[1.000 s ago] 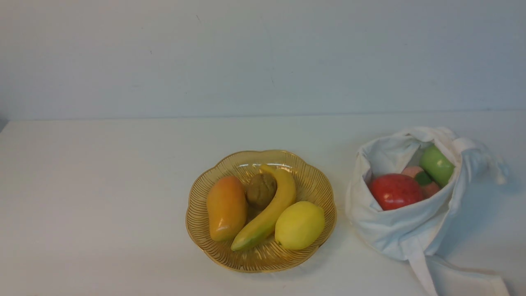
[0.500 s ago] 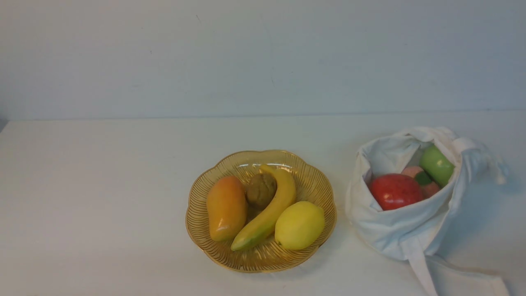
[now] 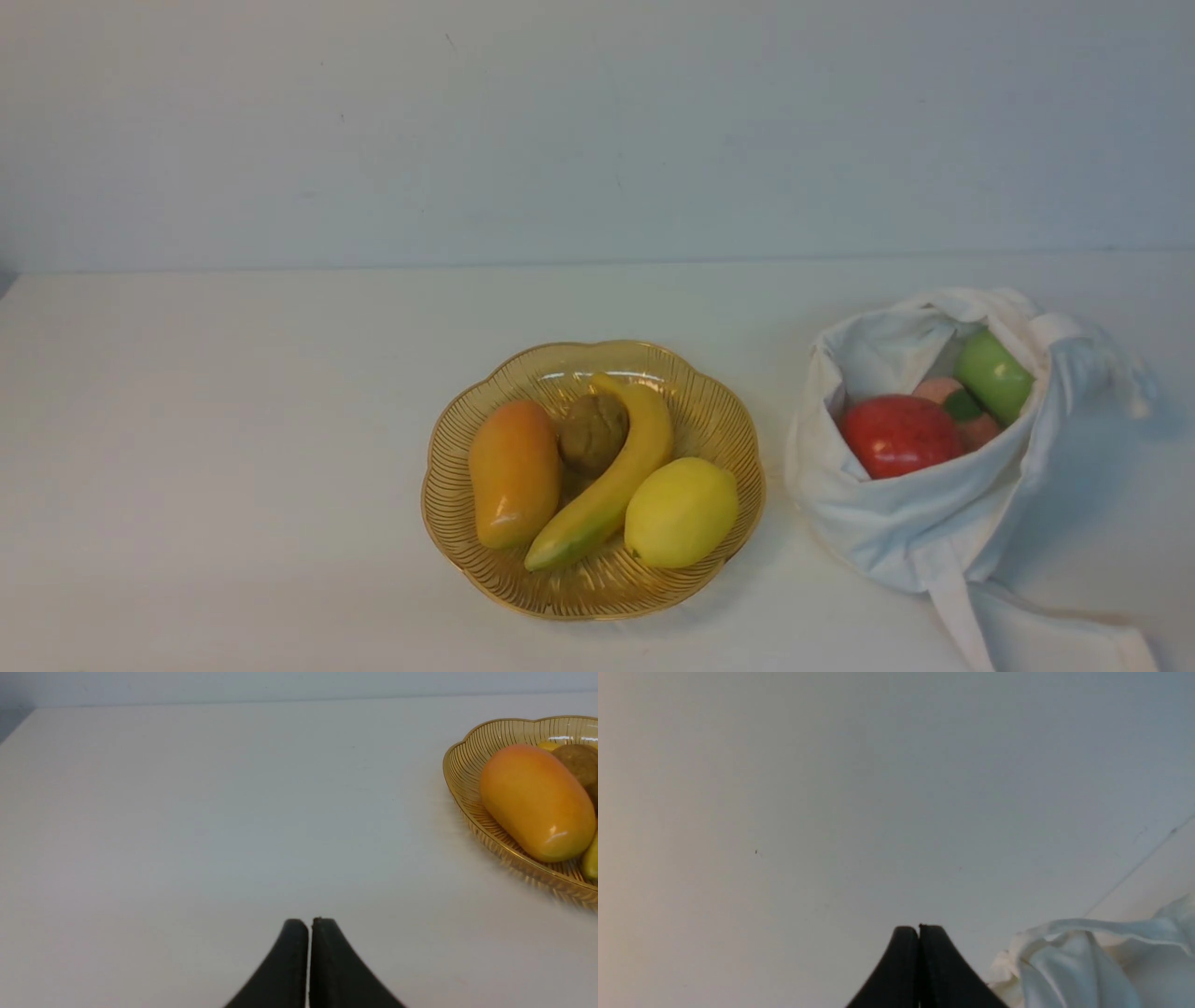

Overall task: Take the fruit out of the cloth bag on the white table and place them on a plate.
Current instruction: 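Reach into the cloth bag and grasp a fruit inside it with the right gripper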

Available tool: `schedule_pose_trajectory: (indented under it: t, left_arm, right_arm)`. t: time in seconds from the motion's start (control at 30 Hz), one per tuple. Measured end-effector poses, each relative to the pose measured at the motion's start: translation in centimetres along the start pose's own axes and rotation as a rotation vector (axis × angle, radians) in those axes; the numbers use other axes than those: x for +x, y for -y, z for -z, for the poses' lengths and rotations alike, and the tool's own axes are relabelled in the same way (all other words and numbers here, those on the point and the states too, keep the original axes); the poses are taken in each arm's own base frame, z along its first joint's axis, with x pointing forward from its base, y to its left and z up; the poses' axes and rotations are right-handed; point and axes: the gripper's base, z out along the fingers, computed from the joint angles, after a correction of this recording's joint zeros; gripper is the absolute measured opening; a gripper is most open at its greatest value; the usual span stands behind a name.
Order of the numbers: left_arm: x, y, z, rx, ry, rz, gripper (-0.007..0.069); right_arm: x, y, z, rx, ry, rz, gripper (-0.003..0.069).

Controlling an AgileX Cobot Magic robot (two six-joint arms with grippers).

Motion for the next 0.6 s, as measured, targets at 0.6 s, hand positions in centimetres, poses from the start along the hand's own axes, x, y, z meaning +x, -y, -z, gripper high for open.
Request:
schedule_pose_trajectory:
  t: [0.6]
  left_arm:
    - [0.0, 0.0, 0.0, 0.000, 0.000, 0.000, -0.0008]
  right_arm:
    - [-3.8, -10.7, -16.9, 0.126, -1.171, 0.590, -0.0012]
